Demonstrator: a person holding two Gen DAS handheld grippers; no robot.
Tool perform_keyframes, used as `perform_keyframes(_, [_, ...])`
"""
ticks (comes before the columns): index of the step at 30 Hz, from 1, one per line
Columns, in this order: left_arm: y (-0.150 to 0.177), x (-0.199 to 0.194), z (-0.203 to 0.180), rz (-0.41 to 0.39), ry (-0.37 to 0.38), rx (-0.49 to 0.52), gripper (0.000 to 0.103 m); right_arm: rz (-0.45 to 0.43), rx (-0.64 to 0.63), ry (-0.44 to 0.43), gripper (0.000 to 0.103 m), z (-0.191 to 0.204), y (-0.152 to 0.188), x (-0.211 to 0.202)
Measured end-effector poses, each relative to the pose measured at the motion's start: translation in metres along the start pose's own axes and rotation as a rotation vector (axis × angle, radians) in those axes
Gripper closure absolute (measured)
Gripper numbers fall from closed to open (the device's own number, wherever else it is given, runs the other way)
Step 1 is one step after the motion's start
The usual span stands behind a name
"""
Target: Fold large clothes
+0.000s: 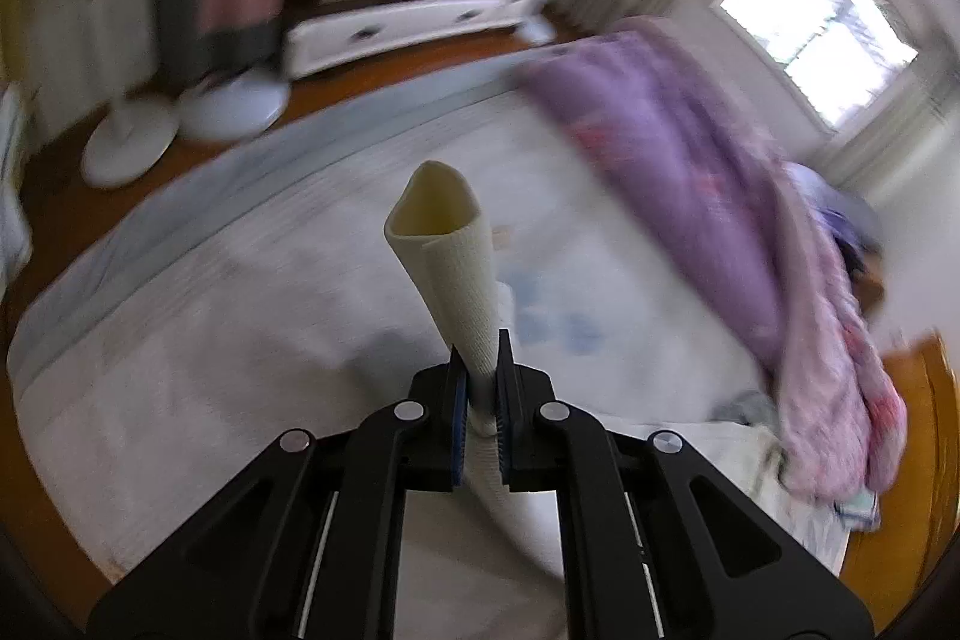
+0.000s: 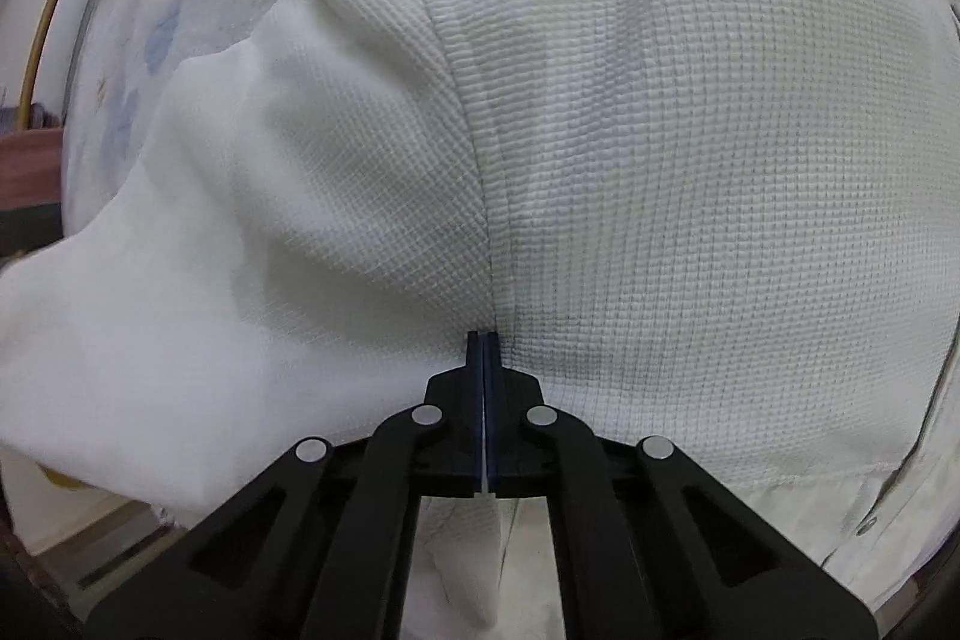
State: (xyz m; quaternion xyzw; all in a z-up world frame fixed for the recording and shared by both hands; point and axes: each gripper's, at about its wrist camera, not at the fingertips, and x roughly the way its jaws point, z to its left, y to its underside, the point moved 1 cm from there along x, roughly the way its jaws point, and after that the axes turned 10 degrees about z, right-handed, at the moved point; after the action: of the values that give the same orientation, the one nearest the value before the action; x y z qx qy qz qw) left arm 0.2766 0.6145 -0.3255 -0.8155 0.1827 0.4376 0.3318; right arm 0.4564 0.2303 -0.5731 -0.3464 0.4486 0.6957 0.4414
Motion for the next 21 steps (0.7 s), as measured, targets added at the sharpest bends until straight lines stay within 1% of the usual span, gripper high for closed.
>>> perform_keyframes(2, [0.007,-0.012,-0.049,-0.024,0.059,0.058,0.095,-0.034,-0.022,-0.081,0.103,-0.012,0.010,-0.020])
perform_keyframes(4, [0.017,-0.013,-0.092,-0.018,0.105,0.105,0.095,-0.079,-0.020,-0.115,0.101,-0.032,0.022,-0.043])
perform_keyframes(5, [0.027,-0.013,-0.128,-0.020,0.130,0.163,0.095,-0.101,-0.001,-0.140,0.101,-0.049,0.031,-0.056])
perform_keyframes(6, [0.034,-0.009,-0.154,-0.030,0.131,0.207,0.095,-0.118,0.015,-0.161,0.100,-0.063,0.037,-0.066])
perform_keyframes(7, [0.045,-0.003,-0.187,-0.031,0.131,0.259,0.095,-0.145,0.036,-0.179,0.100,-0.087,0.047,-0.080])
perform_keyframes(9, [0.069,0.009,-0.234,-0.011,0.146,0.317,0.095,-0.189,0.067,-0.169,0.098,-0.131,0.066,-0.107])
perform_keyframes(10, [0.086,0.019,-0.266,0.002,0.160,0.343,0.095,-0.215,0.080,-0.165,0.098,-0.156,0.079,-0.121])
perform_keyframes(12, [0.111,0.035,-0.308,0.005,0.173,0.380,0.095,-0.256,0.107,-0.136,0.098,-0.203,0.101,-0.148])
perform_keyframes(13, [0.127,0.044,-0.328,0.007,0.171,0.398,0.095,-0.278,0.127,-0.119,0.098,-0.234,0.115,-0.163])
perform_keyframes(14, [0.145,0.056,-0.351,0.015,0.169,0.411,0.095,-0.288,0.139,-0.104,0.098,-0.244,0.121,-0.171])
perform_keyframes(16, [0.180,0.080,-0.391,0.008,0.159,0.478,0.095,-0.337,0.163,-0.018,0.098,-0.301,0.144,-0.200])
perform_keyframes(17, [0.207,0.098,-0.416,0.014,0.147,0.522,0.095,-0.357,0.180,0.008,0.098,-0.323,0.149,-0.212])
perform_keyframes(19, [0.242,0.126,-0.439,0.073,0.153,0.537,0.095,-0.387,0.236,0.042,0.098,-0.369,0.163,-0.232])
perform_keyframes(20, [0.265,0.144,-0.455,0.102,0.134,0.555,0.095,-0.409,0.265,0.056,0.098,-0.394,0.172,-0.242])
perform_keyframes(21, [0.288,0.161,-0.469,0.133,0.117,0.587,0.095,-0.427,0.284,0.069,0.098,-0.407,0.176,-0.249])
